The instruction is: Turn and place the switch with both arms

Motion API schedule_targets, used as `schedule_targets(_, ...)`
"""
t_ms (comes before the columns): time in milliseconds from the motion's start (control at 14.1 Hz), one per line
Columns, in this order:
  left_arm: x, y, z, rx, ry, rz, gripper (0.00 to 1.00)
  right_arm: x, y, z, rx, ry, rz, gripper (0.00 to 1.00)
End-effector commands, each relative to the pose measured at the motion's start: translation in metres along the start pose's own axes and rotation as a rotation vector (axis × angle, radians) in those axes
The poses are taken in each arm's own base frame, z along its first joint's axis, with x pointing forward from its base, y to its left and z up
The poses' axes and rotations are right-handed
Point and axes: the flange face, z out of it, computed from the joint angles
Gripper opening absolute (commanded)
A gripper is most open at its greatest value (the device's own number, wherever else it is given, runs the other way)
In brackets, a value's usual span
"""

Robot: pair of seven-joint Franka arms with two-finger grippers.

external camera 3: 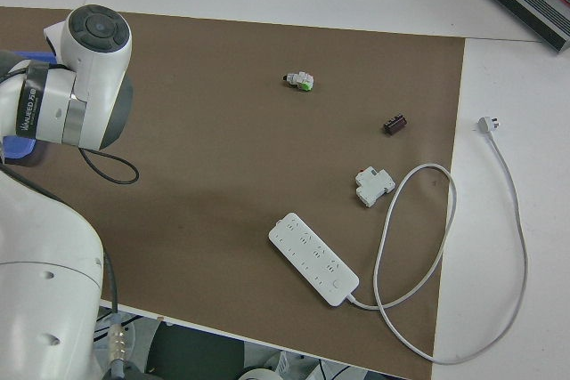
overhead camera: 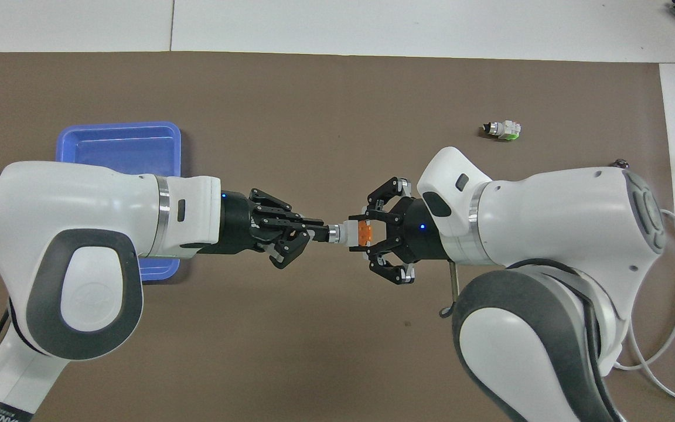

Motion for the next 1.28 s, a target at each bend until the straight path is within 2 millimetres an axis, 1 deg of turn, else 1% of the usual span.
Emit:
schedule_targets(0,-0.018,-0.004,0.006,0.001,-0.071,0.011,0.0,0.005,0.005,-0.024,-0.059,0.034,0.011,0.0)
schedule_targets(356,-0.018,-0.01,0.003,0.015,-0.061,-0.025,0.0,0.005,0.005,-0.024,-0.062,0.034,0.011,0.0)
schedule_targets(427,-0.018,-0.011,0.003,0.022,-0.059,-0.035,0.0,0.005,0.005,-0.024,-0.063,0.034,0.014,0.99)
schedule_targets(711,-0.018,-0.013,0.003,0.045,-0.073,-0.076,0.0,0.004,0.009,-0.026,-0.082,0.023,0.004,1.0)
schedule_targets(853,-0.017,-0.018,-0.001,0.103,-0.106,-0.114,0.0,0.002,0.014,-0.029,-0.106,0.015,0.003,1.0)
schedule_targets(924,-0.02,-0.025,-0.007,0.161,-0.138,-0.15,0.0,-0.003,0.018,-0.031,-0.114,-0.011,-0.005,1.0)
schedule_targets(996,-0.025,-0.04,-0.018,0.227,-0.159,-0.195,0.0,-0.007,0.021,-0.034,-0.122,-0.038,-0.013,1.0)
schedule_targets(1209,-0.05,-0.094,-0.074,0.395,-0.219,-0.293,0.0,-0.026,0.034,-0.045,-0.15,-0.136,-0.03,1.0)
